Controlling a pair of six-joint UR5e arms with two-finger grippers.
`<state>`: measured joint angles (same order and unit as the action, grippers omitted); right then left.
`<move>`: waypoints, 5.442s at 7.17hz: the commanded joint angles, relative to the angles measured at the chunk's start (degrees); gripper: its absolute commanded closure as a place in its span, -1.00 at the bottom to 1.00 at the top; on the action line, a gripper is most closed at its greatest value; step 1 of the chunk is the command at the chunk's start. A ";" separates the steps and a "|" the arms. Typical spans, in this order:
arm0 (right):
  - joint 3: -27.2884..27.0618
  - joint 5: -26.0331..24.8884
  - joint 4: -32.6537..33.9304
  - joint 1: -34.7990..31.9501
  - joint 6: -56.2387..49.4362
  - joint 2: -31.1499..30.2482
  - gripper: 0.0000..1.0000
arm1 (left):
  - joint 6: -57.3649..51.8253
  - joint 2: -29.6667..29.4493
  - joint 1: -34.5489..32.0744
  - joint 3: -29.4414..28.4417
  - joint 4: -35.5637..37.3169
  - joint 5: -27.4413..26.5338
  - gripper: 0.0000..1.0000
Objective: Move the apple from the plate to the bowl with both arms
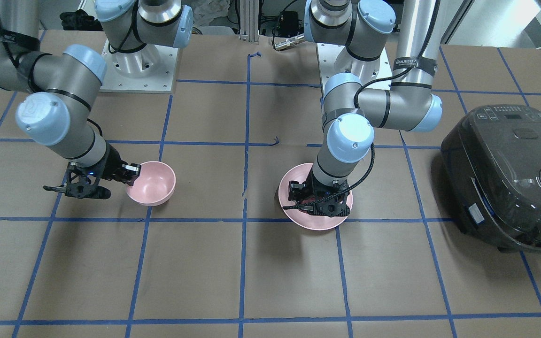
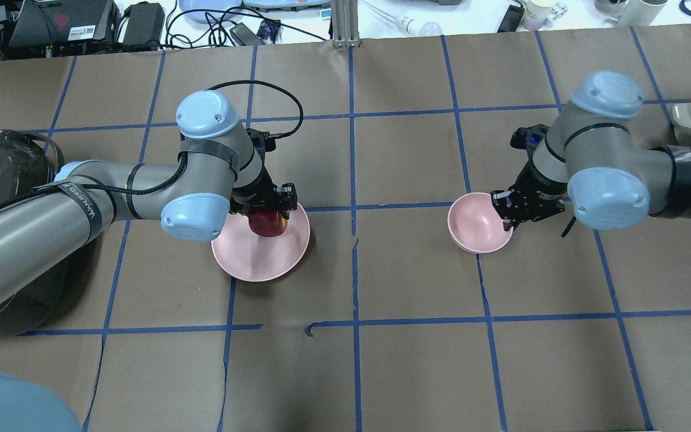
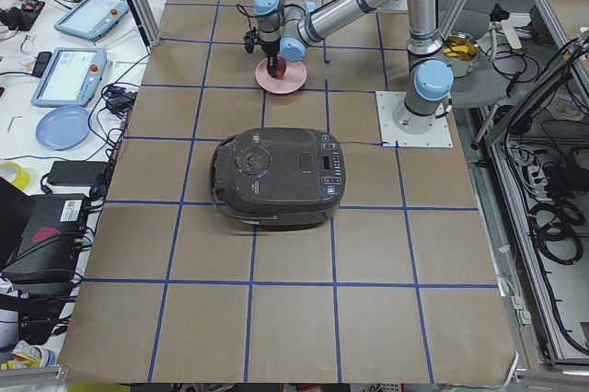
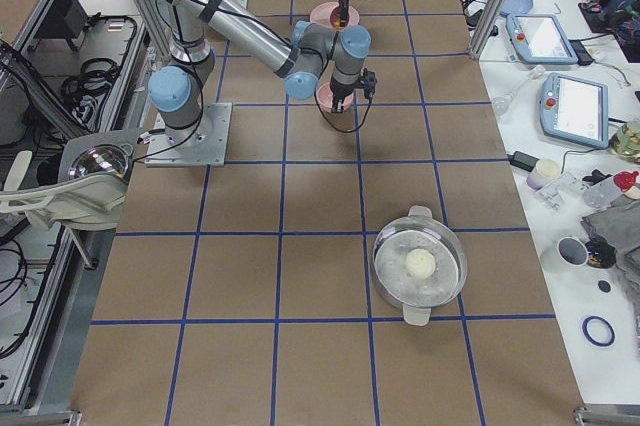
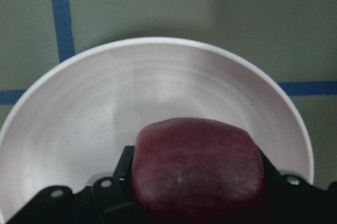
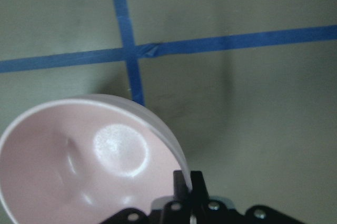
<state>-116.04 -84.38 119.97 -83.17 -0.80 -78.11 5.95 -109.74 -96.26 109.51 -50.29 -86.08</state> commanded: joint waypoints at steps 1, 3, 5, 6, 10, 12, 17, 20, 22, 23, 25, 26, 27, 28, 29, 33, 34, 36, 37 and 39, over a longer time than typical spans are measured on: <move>0.02 1.49 0.79 -9.08 12.45 0.32 1.00 | -0.76 4.16 0.19 -3.75 -5.66 0.47 1.00; -0.07 1.85 0.71 -9.73 12.93 1.46 1.00 | -0.24 5.06 -0.51 -5.01 -8.69 2.56 1.00; 1.15 0.80 1.05 -9.56 12.32 1.03 -1.00 | 1.86 5.41 -1.04 -5.71 -8.51 6.27 1.00; 5.43 -3.12 0.19 -9.47 12.14 0.59 -1.00 | 4.40 5.24 -2.69 -5.71 -7.90 6.27 1.00; 29.31 -5.89 -28.85 -9.73 12.14 -6.60 -1.00 | 17.58 2.26 -13.58 -6.68 3.99 12.07 1.00; 32.71 -5.80 -31.47 -9.56 11.88 -7.67 -1.00 | 23.12 -1.16 -18.24 -6.68 10.34 11.99 1.00; 32.45 -6.15 -31.29 -9.73 11.26 -8.20 -1.00 | 23.58 -6.09 -25.21 -6.85 13.44 6.88 1.00; 32.37 -7.64 -31.90 -9.73 11.18 -8.38 -1.00 | 23.59 -8.38 -26.70 -6.85 15.74 5.40 1.00; 32.36 -7.64 -31.90 -9.73 11.18 -8.38 -1.00 | 23.50 -8.04 -27.31 -6.85 16.27 1.90 -0.92; 32.36 -7.64 -31.90 -9.73 11.18 -8.38 -1.00 | 23.50 -7.25 -27.58 -6.85 16.18 0.75 -1.00; 32.36 -7.73 -31.90 -9.73 11.18 -8.38 -1.00 | 23.50 -4.45 -27.06 -6.76 15.40 0.91 -1.00; 32.36 -7.64 -31.90 -9.73 11.18 -8.38 -1.00 | 22.63 -2.52 -26.53 -5.98 11.91 0.30 -1.00; 32.36 -7.73 -31.90 -9.73 11.18 -8.38 -1.00 | 17.92 -0.41 -24.79 -5.36 6.92 -1.44 -1.00; 32.36 -7.73 -31.90 -9.73 11.18 -8.38 -1.00 | 14.22 4.13 -20.94 -4.92 2.08 -4.25 -1.00; 32.36 -7.73 -31.90 -9.73 11.18 -8.38 -1.00 | 11.83 9.05 -15.60 -5.18 -3.10 -4.36 -1.00; 32.36 -7.73 -31.90 -9.73 11.18 -8.38 -1.00 | -3.74 19.46 7.27 -10.77 -25.07 -3.75 -1.00; 32.36 -7.73 -31.90 -9.73 11.18 -8.38 -1.00 | -3.92 20.08 7.83 -16.72 -31.56 -3.66 -1.00; 32.28 -7.73 -31.90 -9.73 11.18 -8.38 -1.00 | -4.01 20.96 7.49 -21.87 -41.45 -3.48 -1.00; 32.28 -7.73 -31.90 -9.73 11.18 -8.38 -1.00 | -4.01 20.79 8.01 -21.71 -41.47 -3.40 -1.00; 32.28 -7.73 -31.90 -9.73 11.18 -8.38 -1.00 | -4.01 20.26 8.01 -21.62 -41.38 -3.31 -1.00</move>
<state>-83.76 -92.11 88.07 -92.90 10.37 -86.48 1.94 -89.35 -88.26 87.94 -91.53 -89.47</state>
